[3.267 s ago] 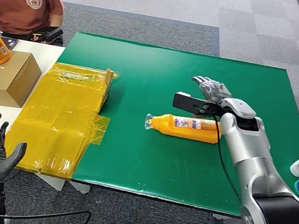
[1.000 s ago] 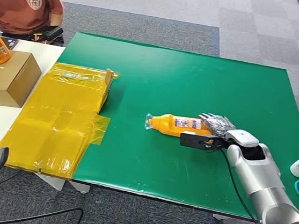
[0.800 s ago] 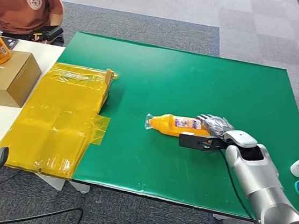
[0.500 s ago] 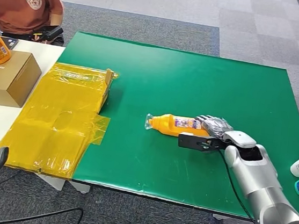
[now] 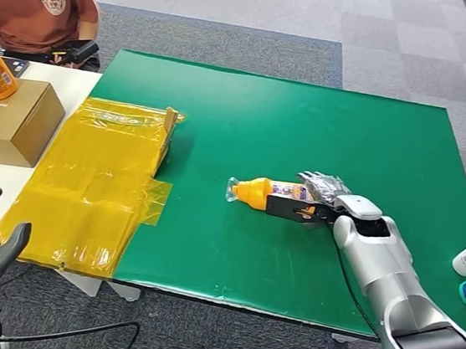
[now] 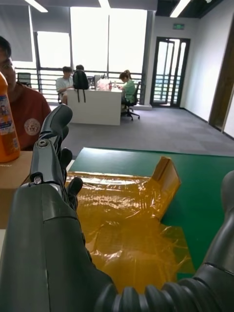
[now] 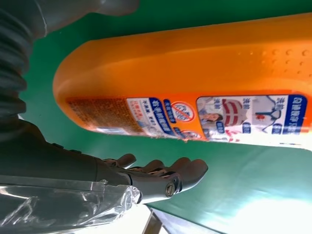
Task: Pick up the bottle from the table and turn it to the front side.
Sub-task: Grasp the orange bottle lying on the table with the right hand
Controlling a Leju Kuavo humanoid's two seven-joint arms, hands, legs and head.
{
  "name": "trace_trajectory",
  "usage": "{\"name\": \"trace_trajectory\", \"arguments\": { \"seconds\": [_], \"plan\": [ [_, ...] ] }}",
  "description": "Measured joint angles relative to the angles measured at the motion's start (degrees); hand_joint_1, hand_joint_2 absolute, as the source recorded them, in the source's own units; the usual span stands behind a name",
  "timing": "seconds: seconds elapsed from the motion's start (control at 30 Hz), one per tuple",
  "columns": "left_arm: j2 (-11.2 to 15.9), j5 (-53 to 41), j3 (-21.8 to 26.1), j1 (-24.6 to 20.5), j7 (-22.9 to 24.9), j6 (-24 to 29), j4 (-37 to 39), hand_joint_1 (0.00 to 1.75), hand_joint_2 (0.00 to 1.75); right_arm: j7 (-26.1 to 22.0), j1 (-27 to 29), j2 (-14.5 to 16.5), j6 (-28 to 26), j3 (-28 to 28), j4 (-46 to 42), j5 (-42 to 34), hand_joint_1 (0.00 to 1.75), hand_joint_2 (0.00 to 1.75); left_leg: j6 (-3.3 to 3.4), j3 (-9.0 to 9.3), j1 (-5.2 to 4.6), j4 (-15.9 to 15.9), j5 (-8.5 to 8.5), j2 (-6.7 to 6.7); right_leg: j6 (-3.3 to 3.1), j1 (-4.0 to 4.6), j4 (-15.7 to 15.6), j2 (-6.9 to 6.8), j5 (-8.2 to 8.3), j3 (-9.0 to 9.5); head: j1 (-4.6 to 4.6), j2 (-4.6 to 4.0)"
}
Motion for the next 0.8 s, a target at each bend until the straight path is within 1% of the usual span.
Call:
{"name": "trace_trajectory", "arguments": {
  "seconds": [0.3, 0.5, 0.63, 0.8],
  "plan": [
    [1.0, 0.0, -3.1, -0.6, 0.6, 1.1, 0.8, 0.00, 1.75, 0.9, -2.3, 3.6, -2.8, -3.0, 6.8, 3.0, 0.00, 1.75, 0.00, 0.00, 0.00, 0.0, 0.00, 0.01, 0.00, 0.00, 0.0, 0.01, 0.00, -0.01, -0.01, 0.00],
    [1.4, 0.0, -4.1, -0.6, 0.6, 1.2, 0.8, 0.00, 1.75, 0.9, -3.1, 4.8, -3.0, -4.4, 9.4, 4.4, 0.00, 1.75, 0.00, 0.00, 0.00, 0.0, 0.01, 0.01, -0.01, 0.00, 0.0, 0.00, 0.00, -0.01, -0.01, 0.00],
    [1.6, 0.0, -4.3, -0.6, 0.6, 1.2, 0.8, 0.00, 1.75, 0.9, -3.1, 5.1, -3.0, -4.8, 10.3, 5.2, 1.75, 1.75, 0.00, 0.00, 0.00, 0.0, 0.00, 0.01, -0.01, 0.00, 0.0, 0.00, 0.00, -0.01, -0.01, 0.00],
    [1.7, -0.1, -4.8, -0.3, 0.6, 1.2, 0.8, 0.00, 1.75, 0.8, -3.1, 5.2, -3.5, -5.6, 11.0, 5.9, 1.75, 1.75, 0.00, 0.00, 0.00, 0.0, 0.00, 0.01, -0.01, 0.00, 0.0, 0.00, 0.00, 0.00, -0.01, 0.00]
  ]
}}
